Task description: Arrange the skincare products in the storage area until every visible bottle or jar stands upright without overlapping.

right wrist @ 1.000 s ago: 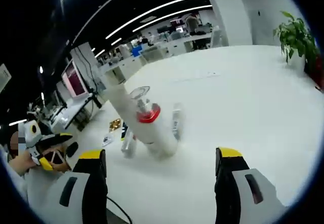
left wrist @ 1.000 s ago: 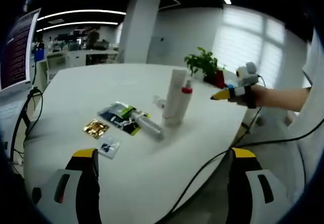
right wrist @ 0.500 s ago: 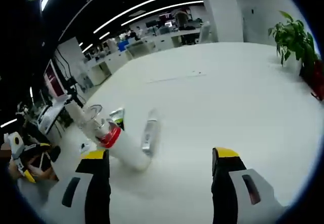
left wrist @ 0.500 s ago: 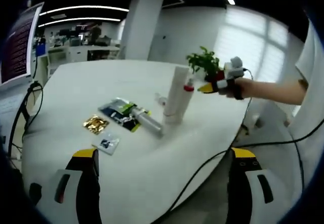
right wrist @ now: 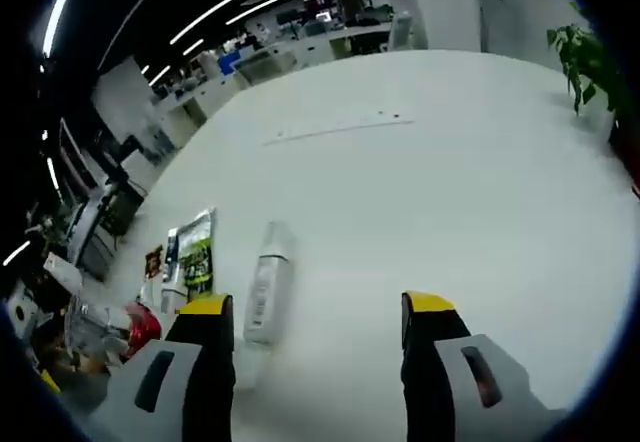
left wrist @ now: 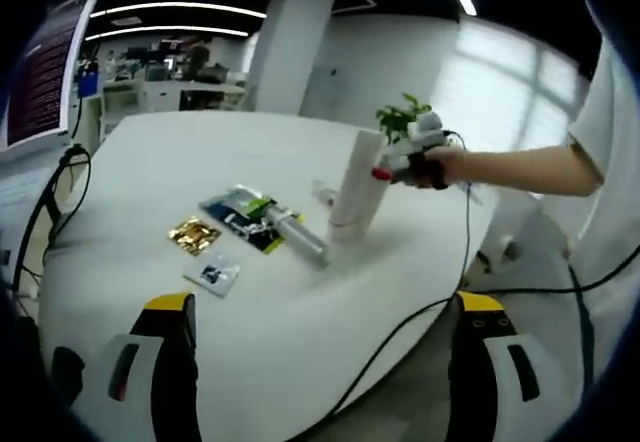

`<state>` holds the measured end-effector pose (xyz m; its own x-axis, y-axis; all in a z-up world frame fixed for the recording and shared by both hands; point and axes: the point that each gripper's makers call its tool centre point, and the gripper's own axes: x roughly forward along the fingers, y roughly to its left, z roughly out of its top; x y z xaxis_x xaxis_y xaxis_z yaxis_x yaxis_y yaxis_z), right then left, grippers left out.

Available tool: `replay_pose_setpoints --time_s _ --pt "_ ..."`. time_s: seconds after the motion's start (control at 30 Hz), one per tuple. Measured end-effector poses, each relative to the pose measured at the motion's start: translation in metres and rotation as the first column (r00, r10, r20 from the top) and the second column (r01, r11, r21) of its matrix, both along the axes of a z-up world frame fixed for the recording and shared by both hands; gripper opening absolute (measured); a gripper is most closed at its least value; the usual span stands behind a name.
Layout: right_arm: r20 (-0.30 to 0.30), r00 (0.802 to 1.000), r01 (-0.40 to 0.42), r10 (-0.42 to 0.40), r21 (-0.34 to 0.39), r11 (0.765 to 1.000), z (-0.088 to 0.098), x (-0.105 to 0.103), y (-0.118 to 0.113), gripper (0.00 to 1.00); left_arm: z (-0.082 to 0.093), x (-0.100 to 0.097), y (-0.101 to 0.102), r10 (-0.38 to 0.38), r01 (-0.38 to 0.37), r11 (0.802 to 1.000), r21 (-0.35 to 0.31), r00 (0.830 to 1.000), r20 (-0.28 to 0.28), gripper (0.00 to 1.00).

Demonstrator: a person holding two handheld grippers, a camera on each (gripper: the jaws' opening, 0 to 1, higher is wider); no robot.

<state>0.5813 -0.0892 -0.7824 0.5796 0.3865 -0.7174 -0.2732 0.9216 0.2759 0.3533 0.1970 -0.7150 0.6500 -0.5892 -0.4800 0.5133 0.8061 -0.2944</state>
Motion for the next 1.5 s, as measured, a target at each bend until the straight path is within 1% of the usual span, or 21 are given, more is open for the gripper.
replay_pose_setpoints --time_s 0.1,0.17,0.33,0.47,0.6,0.67,0.7,0.83,0.87,0.9,0.93,0.97,1.03,1.07,1.1,1.13,1.17,1.2,1.33,1.4,1.5 --pt "-0.026 1.000 -0.019 0.018 -0.020 1.000 -0.008 0.008 0.003 0.65 -0.001 0.000 0.001 0.007 -0.007 1.000 0.001 1.000 -0.006 0.98" --pt "-0.043 0.998 -0.037 0.036 -0.030 0.999 -0.012 0.010 0.010 0.63 -0.001 0.000 0.001 0.009 -0.009 1.000 0.000 1.000 -0.011 0.98" --pt "-0.068 0.993 -0.101 0.096 -0.075 0.992 -0.022 0.020 0.022 0.55 -0.004 0.000 0.002 0.013 -0.013 1.000 0.009 1.000 -0.020 0.97" --pt "-0.085 0.985 -0.157 0.150 -0.088 0.984 -0.026 0.024 0.035 0.48 -0.007 0.000 0.006 0.018 -0.017 1.000 0.022 1.000 -0.025 0.97" --pt "-0.094 0.970 -0.231 0.222 -0.092 0.969 -0.028 0.028 0.055 0.46 -0.008 0.000 0.008 0.024 -0.023 0.999 0.028 0.999 -0.027 0.96" --pt "-0.099 0.966 -0.248 0.238 -0.107 0.963 -0.031 0.030 0.058 0.43 -0.008 0.001 0.009 0.027 -0.026 0.999 0.030 0.999 -0.028 0.96" --pt "-0.109 0.957 -0.280 0.268 -0.116 0.953 -0.034 0.028 0.062 0.42 -0.009 0.001 0.009 0.031 -0.030 0.999 0.030 0.999 -0.029 0.96" --pt "-0.145 0.943 -0.316 0.299 -0.115 0.942 -0.045 0.025 0.071 0.40 -0.009 0.001 0.011 0.040 -0.039 0.999 0.032 0.999 -0.030 0.96" --pt "-0.147 0.944 -0.315 0.296 -0.127 0.940 -0.046 0.025 0.070 0.38 -0.009 0.002 0.011 0.041 -0.040 0.999 0.033 0.999 -0.030 0.96" --pt "-0.132 0.942 -0.326 0.309 -0.138 0.935 -0.045 0.029 0.069 0.37 -0.009 0.002 0.012 0.043 -0.042 0.999 0.035 0.999 -0.031 0.96" --pt "-0.128 0.945 -0.319 0.302 -0.146 0.936 -0.045 0.031 0.067 0.36 -0.009 0.002 0.011 0.043 -0.042 0.998 0.035 0.999 -0.031 0.96" --pt "-0.122 0.942 -0.330 0.313 -0.157 0.931 -0.044 0.033 0.067 0.35 -0.009 0.002 0.011 0.044 -0.043 0.998 0.035 0.999 -0.032 0.96" --pt "-0.121 0.935 -0.353 0.334 -0.205 0.913 -0.045 0.033 0.064 0.31 -0.009 0.002 0.011 0.043 -0.042 0.998 0.036 0.998 -0.035 0.96" --pt "-0.119 0.933 -0.358 0.339 -0.221 0.907 -0.045 0.032 0.063 0.27 -0.010 0.001 0.011 0.042 -0.041 0.998 0.040 0.998 -0.036 0.96" --pt "-0.133 0.933 -0.357 0.334 -0.241 0.902 -0.046 0.027 0.059 0.25 -0.010 0.002 0.011 0.042 -0.040 0.998 0.041 0.998 -0.036 0.95" --pt "-0.126 0.930 -0.366 0.344 -0.274 0.889 -0.047 0.030 0.054 0.23 -0.010 0.002 0.010 0.042 -0.040 0.998 0.044 0.998 -0.037 0.95" --pt "-0.115 0.923 -0.384 0.366 -0.289 0.877 -0.047 0.032 0.053 0.23 -0.010 0.001 0.010 0.041 -0.040 0.998 0.044 0.998 -0.038 0.95" --pt "-0.128 0.926 -0.377 0.355 -0.293 0.879 -0.048 0.031 0.051 0.23 -0.011 0.001 0.011 0.041 -0.039 0.998 0.045 0.998 -0.039 0.95" --pt "-0.123 0.920 -0.391 0.371 -0.302 0.869 -0.052 0.034 0.046 0.22 -0.011 0.001 0.011 0.041 -0.040 0.998 0.046 0.998 -0.041 0.95" --pt "-0.123 0.924 -0.383 0.363 -0.296 0.875 -0.051 0.035 0.044 0.21 -0.011 0.001 0.011 0.042 -0.040 0.998 0.046 0.998 -0.040 0.94" --pt "-0.120 0.923 -0.385 0.366 -0.295 0.874 -0.051 0.037 0.044 0.20 -0.011 0.001 0.011 0.042 -0.040 0.998 0.046 0.998 -0.040 0.94"
